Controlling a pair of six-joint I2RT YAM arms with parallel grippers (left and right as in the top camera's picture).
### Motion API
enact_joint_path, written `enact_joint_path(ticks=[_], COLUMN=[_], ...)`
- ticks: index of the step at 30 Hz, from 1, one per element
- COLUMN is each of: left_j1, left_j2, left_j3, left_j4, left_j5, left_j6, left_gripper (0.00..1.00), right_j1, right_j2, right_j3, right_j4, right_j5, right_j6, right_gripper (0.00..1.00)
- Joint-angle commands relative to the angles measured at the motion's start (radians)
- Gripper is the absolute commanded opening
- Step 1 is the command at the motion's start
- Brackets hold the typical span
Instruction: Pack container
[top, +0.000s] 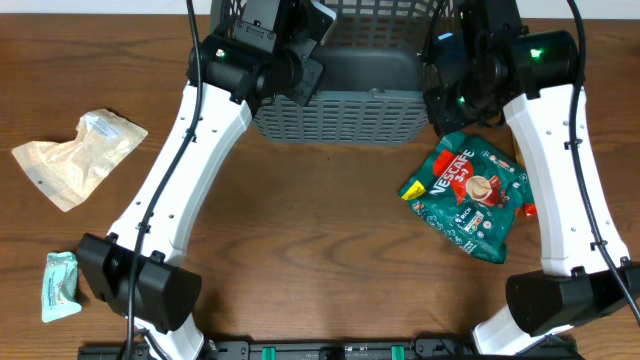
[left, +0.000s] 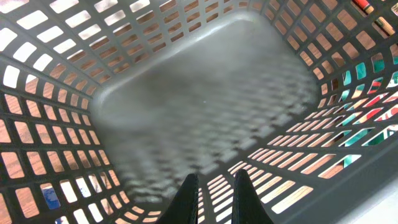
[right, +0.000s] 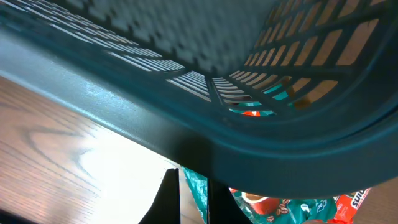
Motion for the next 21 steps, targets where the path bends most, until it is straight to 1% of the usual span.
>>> enact_joint_path(ticks=[1, 4, 5, 6, 7, 9, 10, 13, 14, 15, 20, 21], left_j1=[-0.003, -0.003, -0.003, -0.003, -0.003, -0.003, -0.002, 0.0, 0.0, 0.0, 0.0, 0.0], left_j2=[-0.012, -0.012, -0.012, -0.014, -0.016, -0.023, -0.026, -0.036, -0.039, -0.042, -0.069, -0.077], left_j3=[-0.01, -0.01, -0.01, -0.01, -0.009, -0.009, -0.009, -0.009, -0.009, -0.009, -0.009, -0.009], left_j4=[-0.027, -0.021, -0.016, -0.013, -0.008, 0.002, 0.01, 0.033, 0.042, 0.049, 0.072, 0.073], left_j5=[-0.013, -0.023, -0.042, -0.067, -0.084, -0.095, -0.097, -0.099, -0.1, -0.103, -0.117, -0.117], left_j6=[-0.005, -0.005, -0.005, -0.005, -0.005, 0.0, 0.0, -0.001, -0.001, -0.001, -0.002, -0.002], left_gripper=[0.06, 0.07, 0.11, 0.18, 0.31, 0.31, 0.32, 0.45, 0.47, 0.49, 0.5, 0.52], right_j1=[-0.008, -0.008, -0.008, -0.007, -0.004, 0.008, 0.017, 0.04, 0.045, 0.051, 0.064, 0.065], right_j2=[0.005, 0.005, 0.005, 0.005, 0.005, 0.001, -0.002, -0.017, -0.021, -0.027, -0.06, -0.068], right_j3=[0.009, 0.009, 0.009, 0.009, 0.01, 0.01, 0.01, 0.01, 0.01, 0.01, 0.01, 0.01], right_j4=[0.01, 0.009, 0.004, -0.005, -0.014, -0.026, -0.026, -0.025, -0.025, -0.026, -0.034, -0.036], right_j5=[0.018, 0.018, 0.016, 0.012, 0.005, 0.006, 0.005, 0.005, 0.006, 0.005, -0.018, -0.024], right_j6=[-0.011, -0.011, -0.011, -0.013, -0.021, -0.022, -0.016, 0.006, 0.01, 0.013, 0.016, 0.017], right_gripper=[0.01, 0.01, 0.01, 0.04, 0.1, 0.27, 0.32, 0.36, 0.36, 0.36, 0.36, 0.36])
